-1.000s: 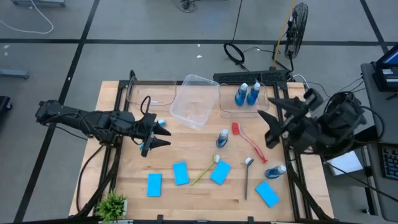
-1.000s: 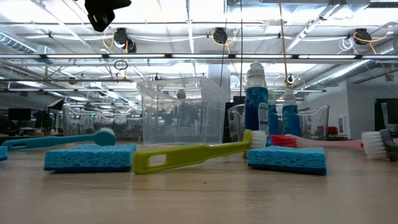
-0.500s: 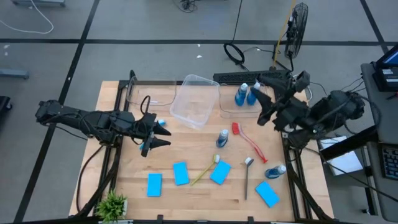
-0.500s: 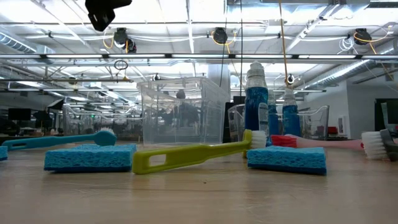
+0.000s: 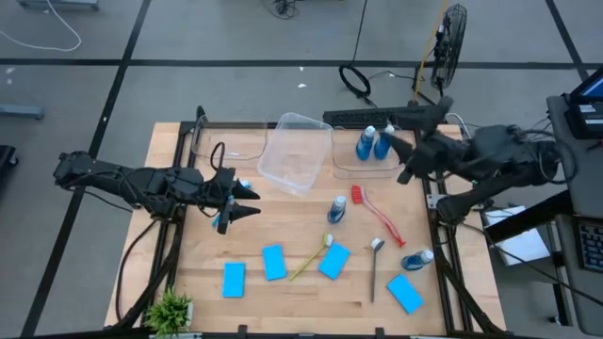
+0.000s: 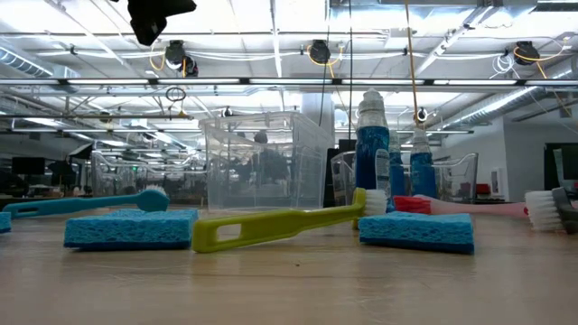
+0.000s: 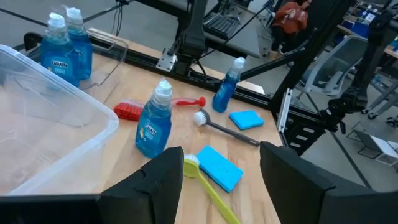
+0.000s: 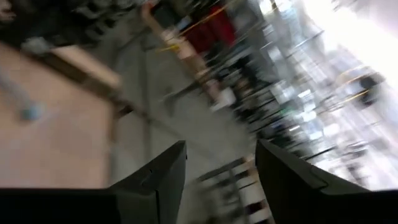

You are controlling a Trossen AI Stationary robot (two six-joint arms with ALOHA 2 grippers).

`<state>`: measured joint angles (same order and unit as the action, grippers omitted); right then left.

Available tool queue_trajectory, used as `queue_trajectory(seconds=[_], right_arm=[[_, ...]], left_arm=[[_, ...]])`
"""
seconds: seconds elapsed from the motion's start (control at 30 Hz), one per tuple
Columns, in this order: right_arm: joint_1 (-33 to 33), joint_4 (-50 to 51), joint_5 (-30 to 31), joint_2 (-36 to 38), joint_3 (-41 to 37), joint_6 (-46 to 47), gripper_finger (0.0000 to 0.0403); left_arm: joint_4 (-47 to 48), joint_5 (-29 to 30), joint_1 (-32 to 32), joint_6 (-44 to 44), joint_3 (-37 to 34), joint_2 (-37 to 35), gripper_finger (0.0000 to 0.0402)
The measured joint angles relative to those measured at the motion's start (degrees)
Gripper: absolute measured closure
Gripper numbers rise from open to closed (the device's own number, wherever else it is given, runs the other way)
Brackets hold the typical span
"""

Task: Pick & Place Kitchen Sink Supplies
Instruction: Put the blue soap dispenser into the right transparent bin

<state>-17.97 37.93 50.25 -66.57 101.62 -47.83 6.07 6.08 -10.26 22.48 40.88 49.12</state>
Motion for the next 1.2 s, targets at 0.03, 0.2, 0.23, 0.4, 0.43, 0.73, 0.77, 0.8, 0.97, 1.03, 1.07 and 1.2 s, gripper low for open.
queue_trajectory(seconds=[0.03, 0.2, 0.23, 0.4, 0.43, 0.73, 0.77, 0.8, 0.97, 1.03, 1.07, 1.2], right_arm=[[0.9, 3.6, -1.7, 0.1, 0.0, 4.0, 0.0220], [5.3, 18.8, -11.7, 0.1, 0.0, 21.6, 0.0220], [5.9, 21.0, -13.3, 0.1, 0.0, 24.4, 0.0220], [7.9, 28.6, -19.4, 0.2, 0.0, 35.5, 0.0220], [8.0, 29.9, -20.4, 0.2, 0.0, 37.4, 0.0220], [8.1, 41.2, -22.7, 0.1, 0.0, 56.7, 0.0220], [8.1, 41.9, -23.6, 0.1, 0.0, 58.6, 0.0220], [8.0, 42.4, -24.3, 0.1, 0.0, 60.1, 0.0220], [8.0, 43.6, -28.2, 0.1, 0.0, 66.7, 0.0220], [8.0, 44.3, -30.1, 0.1, 0.0, 68.3, 0.0220], [8.0, 44.9, -31.5, 0.1, 0.0, 69.1, 0.0220], [8.0, 48.1, -39.2, 0.1, 0.0, 71.2, 0.0220]], left_arm=[[0.0, 0.0, 0.0, 0.1, 0.0, 0.0, 0.0188], [0.0, 0.0, 0.0, 0.4, 0.0, 0.0, 0.0188], [0.0, 0.0, 0.0, 0.3, 0.0, 0.0, 0.0188], [0.0, 0.0, 0.0, 0.3, 0.0, 0.0, 0.0188], [0.0, 0.0, 0.0, 0.3, 0.0, 0.0, 0.0188], [0.0, 0.0, 0.0, 0.2, 0.0, 0.0, 0.0188], [0.0, 0.0, 0.0, 0.2, 0.0, 0.0, 0.0188], [0.0, 0.0, 0.0, 0.2, 0.0, 0.0, 0.0188], [0.1, 0.0, 0.0, 0.2, 0.0, 0.0, 0.0188], [0.1, 0.0, 0.0, 0.2, 0.0, 0.0, 0.0188], [0.1, 0.0, 0.0, 0.1, 0.0, 0.0, 0.0188], [0.1, 0.0, 0.0, -1.0, 0.0, 0.0, 0.0188]])
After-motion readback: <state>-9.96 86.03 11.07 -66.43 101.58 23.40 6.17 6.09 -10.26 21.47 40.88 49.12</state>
